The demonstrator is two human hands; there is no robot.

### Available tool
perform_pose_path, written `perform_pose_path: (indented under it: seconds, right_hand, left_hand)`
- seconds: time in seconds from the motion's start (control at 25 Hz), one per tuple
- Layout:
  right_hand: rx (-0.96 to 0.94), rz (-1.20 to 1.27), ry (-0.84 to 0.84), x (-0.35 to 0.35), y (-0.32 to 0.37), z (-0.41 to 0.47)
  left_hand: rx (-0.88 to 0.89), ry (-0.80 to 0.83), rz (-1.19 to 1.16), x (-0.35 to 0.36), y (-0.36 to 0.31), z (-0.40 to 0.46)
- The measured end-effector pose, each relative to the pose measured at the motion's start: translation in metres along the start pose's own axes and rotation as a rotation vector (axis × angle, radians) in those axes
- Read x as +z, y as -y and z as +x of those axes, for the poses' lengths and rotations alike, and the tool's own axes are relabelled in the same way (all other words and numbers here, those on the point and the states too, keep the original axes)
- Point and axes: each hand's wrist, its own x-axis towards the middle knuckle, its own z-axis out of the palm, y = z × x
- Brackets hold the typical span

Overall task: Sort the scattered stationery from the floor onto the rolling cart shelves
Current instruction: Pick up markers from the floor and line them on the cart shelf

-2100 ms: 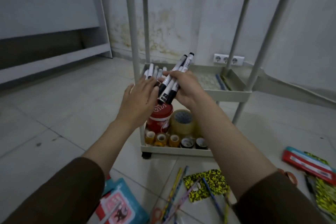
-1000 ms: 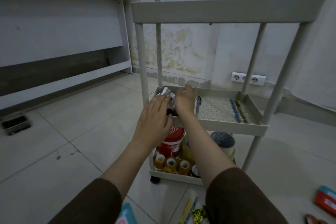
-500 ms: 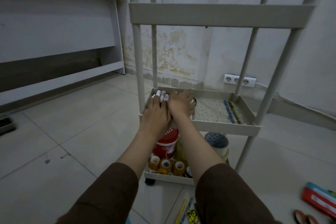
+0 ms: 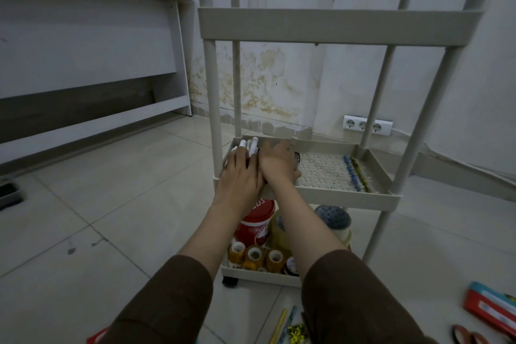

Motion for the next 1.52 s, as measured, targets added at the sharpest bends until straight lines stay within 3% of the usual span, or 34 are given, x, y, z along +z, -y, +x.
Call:
perform_pose_path:
  seconds: [0.08,0.28,0.36,0.48,0.56,0.64,0.72,0.84,1.08,1.36,1.52]
  right_hand:
    - [-0.041,0.107,0.055,0.003,0.0,0.002]
    - [-0.071,0.071,0.115,0.006,-0.004,0.007]
    - [-0.189,0.226,0.023,0.002,-0.002,0.0]
    - [-0.48,0.471,-0.117,-0.015,-0.007,-0.035]
    - [-0.621,0.447,-0.159,-0.022,-0.035,-0.067]
    - [-0.611,0.374,-0.156,-0.034,-0.083,-0.102]
    - [-0.53,0.318,-0.13,-0.056,-0.137,-0.136]
    - [-0.334,0.25,-0.124,-0.105,-0.21,-0.188]
    - [0.022,0.008,-0.008,-0.222,-0.3,-0.287]
    - [0.231,-0.244,0.145,-0.272,-0.35,-0.383]
    - [0.182,-0.427,0.321,-0.264,-0.368,-0.422]
  left_hand:
    - [0.029,-0.001,0.022,-0.002,0.0,0.0]
    - [0.086,-0.026,0.042,-0.001,0.002,-0.002]
    - [0.053,-0.069,-0.127,-0.004,0.004,-0.005]
    - [-0.042,-0.275,-0.665,-0.013,-0.002,-0.025]
    - [-0.043,-0.443,-0.807,-0.013,-0.011,-0.048]
    - [0.023,-0.482,-0.853,-0.004,-0.03,-0.08]
    - [0.135,-0.381,-0.902,0.008,-0.055,-0.115]
    - [0.288,-0.094,-0.939,0.034,-0.096,-0.169]
    - [0.648,0.371,-0.803,0.067,-0.175,-0.247]
    - [0.933,0.597,-0.687,0.07,-0.229,-0.308]
    - [1.01,0.601,-0.66,0.077,-0.227,-0.327]
